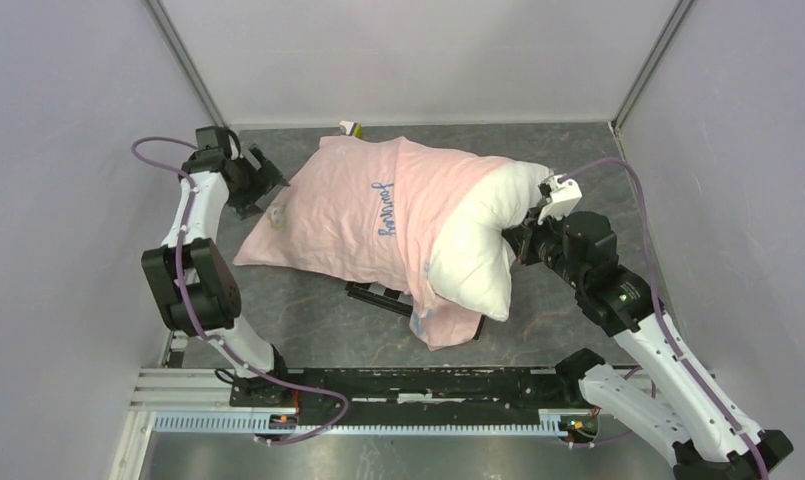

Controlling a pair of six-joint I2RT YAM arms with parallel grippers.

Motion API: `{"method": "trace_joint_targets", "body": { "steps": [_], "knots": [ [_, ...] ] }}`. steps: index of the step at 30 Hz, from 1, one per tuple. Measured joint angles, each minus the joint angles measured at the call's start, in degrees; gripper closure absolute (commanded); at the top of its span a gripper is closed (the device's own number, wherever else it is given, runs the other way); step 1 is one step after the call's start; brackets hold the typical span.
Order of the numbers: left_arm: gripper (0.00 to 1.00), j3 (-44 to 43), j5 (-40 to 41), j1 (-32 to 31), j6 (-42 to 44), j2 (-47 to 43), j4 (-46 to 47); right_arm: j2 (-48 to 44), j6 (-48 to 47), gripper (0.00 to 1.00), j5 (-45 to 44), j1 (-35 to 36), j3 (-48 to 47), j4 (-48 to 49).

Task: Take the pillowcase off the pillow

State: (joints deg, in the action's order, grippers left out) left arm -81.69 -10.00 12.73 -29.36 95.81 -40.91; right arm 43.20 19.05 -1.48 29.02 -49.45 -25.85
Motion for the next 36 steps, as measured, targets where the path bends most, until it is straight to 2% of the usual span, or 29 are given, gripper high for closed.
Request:
{"method": "trace_joint_targets", "body": {
  "steps": [3, 4, 5, 6, 8, 9, 13, 17, 26, 31, 36],
  "knots": [
    [0.07, 1.01, -4.26, 0.39, -1.09, 3.13, 1.16, -0.76, -0.07, 1.0, 0.15, 0.0, 1.22, -0.09],
    [0.13, 1.51, -5.6, 0.72, -1.36, 4.13, 1.81, -1.09, -0.09, 1.0, 0.15, 0.0, 1.44, -0.11],
    [0.23, 2.16, -6.8, 1.14, -1.66, 4.85, 2.56, -1.36, -0.07, 1.0, 0.22, 0.0, 1.57, -0.11],
    [0.36, 3.15, -8.02, 1.68, -2.12, 5.33, 3.48, -1.64, -0.07, 1.0, 0.37, 0.0, 1.68, -0.09],
    [0.79, 5.2, -10.54, 2.84, -3.3, 5.7, 5.22, -2.32, -0.07, 1.0, 1.01, 0.0, 2.05, 0.09],
    [0.96, 6.08, -11.98, 3.39, -3.98, 5.73, 6.27, -2.67, -0.07, 1.0, 1.31, 0.0, 2.32, 0.09],
    [0.98, 7.65, -14.75, 4.13, -5.35, 5.75, 8.92, -3.34, -0.07, 1.0, 1.68, 0.0, 3.21, 0.07],
    [0.98, 7.65, -13.6, 4.74, -5.38, 4.68, 9.53, -3.63, -0.24, 1.0, 0.66, 0.0, 3.13, -0.44],
    [0.98, 7.74, -10.51, 11.08, -11.19, 0.5, 12.17, -6.93, -2.43, 1.0, -9.99, 0.63, -5.7, -9.07],
    [0.98, 7.96, -7.61, 11.34, -13.51, 1.44, 11.72, -8.63, -4.24, 1.0, -15.41, 0.7, -11.91, -12.44],
    [0.98, 8.83, -2.27, 11.34, -14.93, 1.07, 9.75, -8.39, -5.03, 1.0, -21.57, 1.18, -14.14, -16.13]
  ]
}}
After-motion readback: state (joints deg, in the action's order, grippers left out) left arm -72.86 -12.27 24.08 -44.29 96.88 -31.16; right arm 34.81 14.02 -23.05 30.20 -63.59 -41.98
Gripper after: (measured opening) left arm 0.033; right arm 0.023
